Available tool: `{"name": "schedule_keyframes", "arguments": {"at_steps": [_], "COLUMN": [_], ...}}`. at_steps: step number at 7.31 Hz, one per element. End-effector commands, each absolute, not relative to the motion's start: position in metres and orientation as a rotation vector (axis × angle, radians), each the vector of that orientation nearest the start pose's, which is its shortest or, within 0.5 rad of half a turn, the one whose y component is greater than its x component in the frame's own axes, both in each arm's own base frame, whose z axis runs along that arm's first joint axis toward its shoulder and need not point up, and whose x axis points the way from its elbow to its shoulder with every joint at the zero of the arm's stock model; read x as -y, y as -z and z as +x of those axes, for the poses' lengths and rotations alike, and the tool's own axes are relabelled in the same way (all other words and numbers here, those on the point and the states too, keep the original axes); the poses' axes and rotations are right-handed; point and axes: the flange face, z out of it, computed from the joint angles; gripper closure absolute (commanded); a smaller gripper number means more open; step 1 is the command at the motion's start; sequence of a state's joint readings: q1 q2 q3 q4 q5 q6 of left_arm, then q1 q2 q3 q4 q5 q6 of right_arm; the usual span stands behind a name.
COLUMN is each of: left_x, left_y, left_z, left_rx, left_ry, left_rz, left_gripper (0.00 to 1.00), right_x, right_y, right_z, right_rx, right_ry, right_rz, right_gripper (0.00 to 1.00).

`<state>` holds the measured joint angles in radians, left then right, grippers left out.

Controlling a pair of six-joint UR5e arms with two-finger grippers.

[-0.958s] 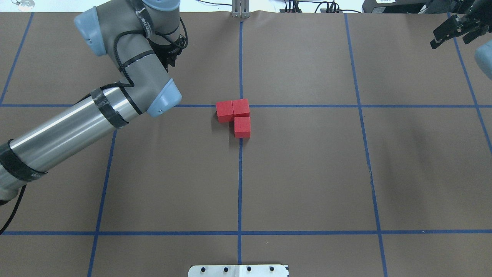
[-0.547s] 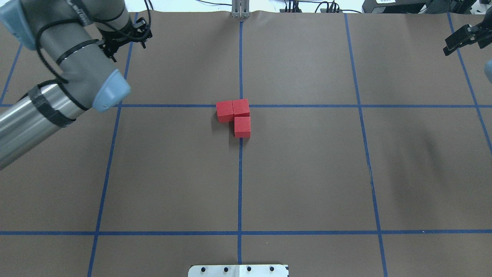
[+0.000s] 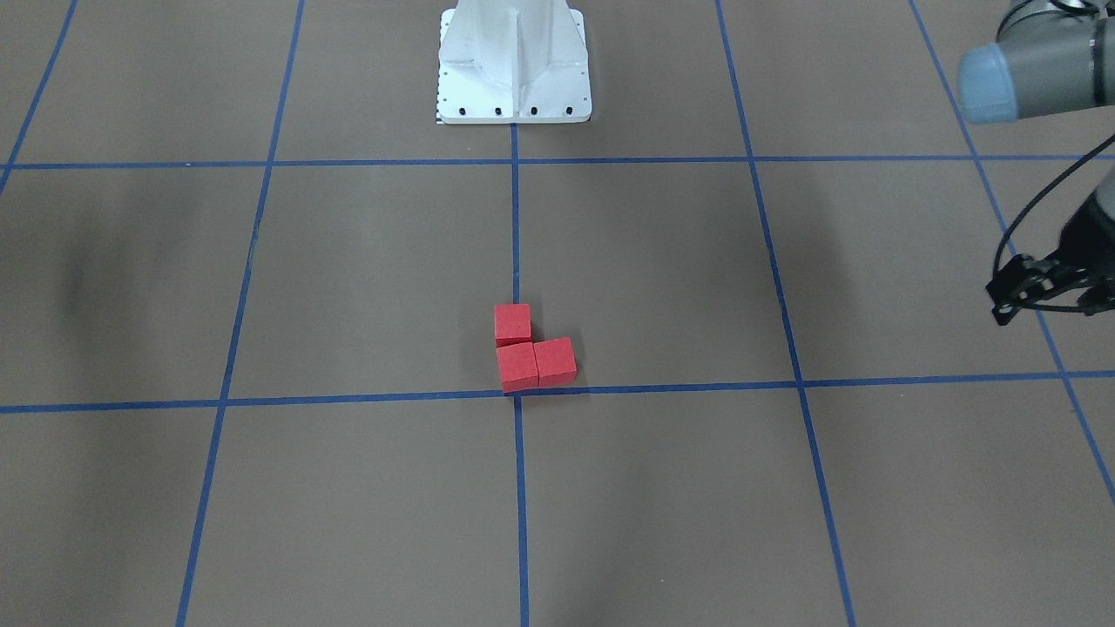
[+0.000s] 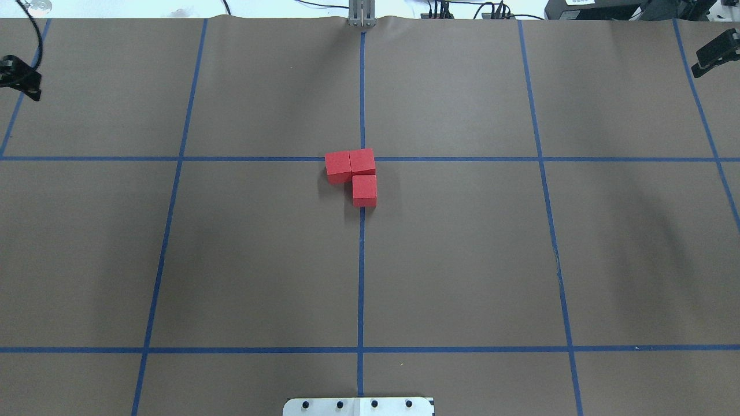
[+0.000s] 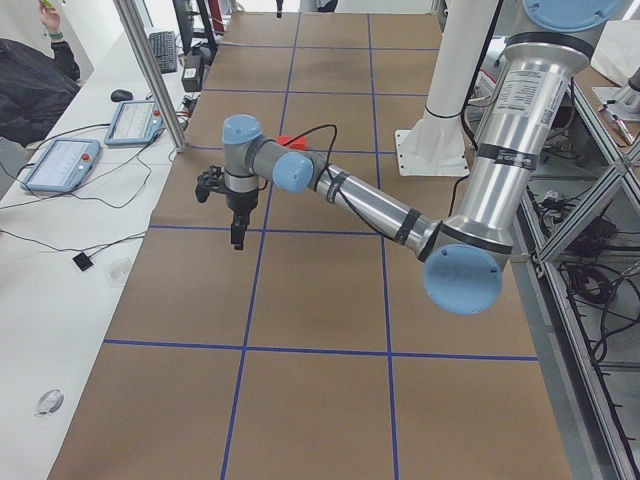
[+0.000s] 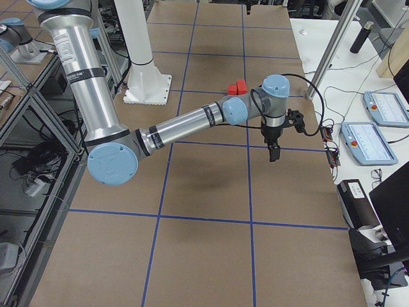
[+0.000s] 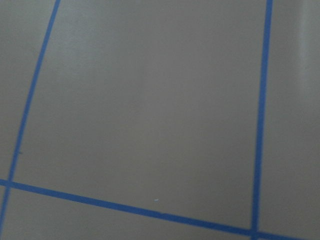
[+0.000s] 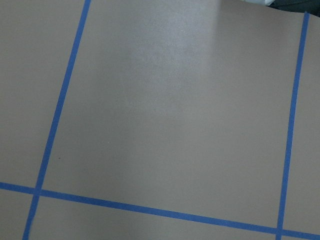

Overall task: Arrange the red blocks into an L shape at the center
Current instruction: 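Open the left gripper and lift it away from the cubes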

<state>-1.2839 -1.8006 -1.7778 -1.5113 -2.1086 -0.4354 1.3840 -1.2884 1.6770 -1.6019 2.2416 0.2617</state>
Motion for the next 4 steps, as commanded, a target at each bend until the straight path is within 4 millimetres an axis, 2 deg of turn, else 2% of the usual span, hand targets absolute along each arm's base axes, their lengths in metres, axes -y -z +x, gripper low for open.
{"name": "schedule_keyframes", "arguments": {"at_steps": [1,2,3,4], "left_x": [0.552,0.542,0.523,0.521], "left_y": [-0.502,-0.518,-0.546,-0.558], "left_z": [0.002,-0.01,-0.028,-0.049], "left_rx": [-0.631,-0.617,-0.601,-0.592], "left_ry": [0.032,-0.074,-0.167,-0.168], "left_rz": [0.155,0.175,0.177,0.178], "left_gripper": [0.0,0.0,0.0,0.0], "right_x": [0.585,0.577,0.562,0.55], "right_y": [-0.501,-0.511,-0.529,-0.542], "right_z": [0.002,0.023,0.038,0.057], "right_rx": [0.758,0.774,0.82,0.826], "right_ry": [0.048,0.003,-0.031,-0.066], "right_rz": [0.163,0.151,0.122,0.118], "right_gripper": [0.01,0.01,0.01,0.01]}}
